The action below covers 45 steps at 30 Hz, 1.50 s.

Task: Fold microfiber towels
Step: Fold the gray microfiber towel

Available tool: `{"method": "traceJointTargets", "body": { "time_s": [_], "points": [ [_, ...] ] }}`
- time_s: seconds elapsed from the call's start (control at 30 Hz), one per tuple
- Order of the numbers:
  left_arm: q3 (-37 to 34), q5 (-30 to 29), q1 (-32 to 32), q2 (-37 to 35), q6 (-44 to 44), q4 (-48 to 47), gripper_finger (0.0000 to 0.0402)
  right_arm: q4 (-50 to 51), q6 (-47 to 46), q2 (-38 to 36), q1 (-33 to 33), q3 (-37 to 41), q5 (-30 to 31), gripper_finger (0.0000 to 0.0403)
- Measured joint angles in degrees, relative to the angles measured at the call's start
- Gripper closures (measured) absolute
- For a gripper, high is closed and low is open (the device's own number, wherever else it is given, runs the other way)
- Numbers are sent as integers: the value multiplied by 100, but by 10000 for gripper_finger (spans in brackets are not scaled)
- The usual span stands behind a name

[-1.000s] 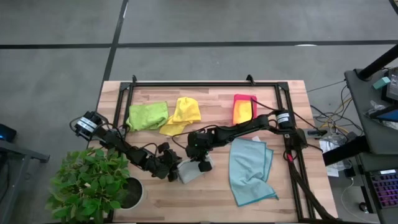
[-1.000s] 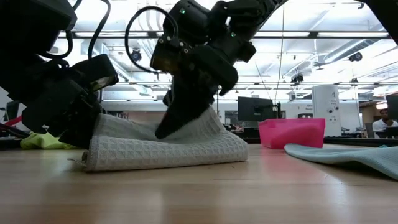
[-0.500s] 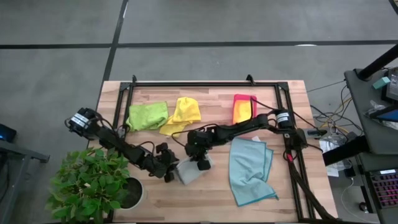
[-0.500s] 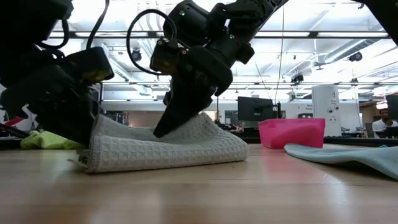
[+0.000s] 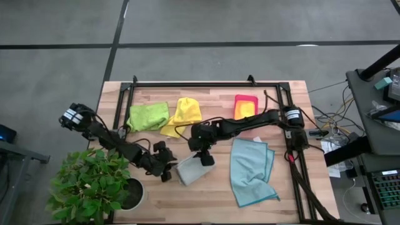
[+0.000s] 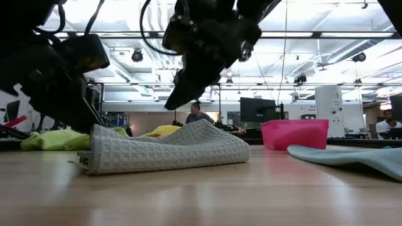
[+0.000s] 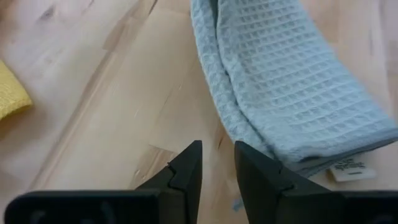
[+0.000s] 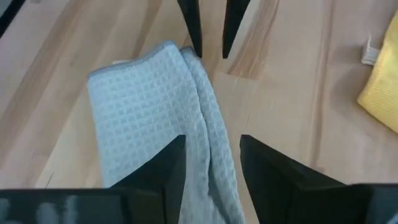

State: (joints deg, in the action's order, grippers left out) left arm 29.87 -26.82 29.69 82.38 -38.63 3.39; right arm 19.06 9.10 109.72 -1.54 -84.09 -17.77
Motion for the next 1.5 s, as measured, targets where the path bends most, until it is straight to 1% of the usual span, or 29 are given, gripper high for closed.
{"method": "traceJointTargets", "body": {
  "time_s": [0.1,0.27,0.47,0.63,0.77,0.87,1.03,1.23,1.37,1.5],
  "points": [
    [27,4,0,-147,0,16,322,256,113,-167,-30,21,100,271],
    [108,53,7,-273,0,22,322,606,271,-248,-131,109,502,287],
    [263,203,11,-231,3,129,322,623,367,-246,-183,329,615,316],
    [310,231,13,27,7,404,322,393,419,-246,-183,531,894,344],
    [321,231,13,400,-39,397,322,65,441,-244,-165,657,904,371],
    [314,256,13,636,-345,268,322,-79,441,-244,-117,750,893,390],
    [313,287,13,788,-900,29,322,-220,426,-239,-14,1032,919,394],
    [313,345,11,782,-903,11,322,-804,286,-239,39,1394,918,394],
    [301,360,11,776,-903,5,322,-1013,225,-198,46,1515,938,394],
    [286,365,11,774,-903,4,322,-1146,213,-90,46,1603,1096,394]
  ]
}}
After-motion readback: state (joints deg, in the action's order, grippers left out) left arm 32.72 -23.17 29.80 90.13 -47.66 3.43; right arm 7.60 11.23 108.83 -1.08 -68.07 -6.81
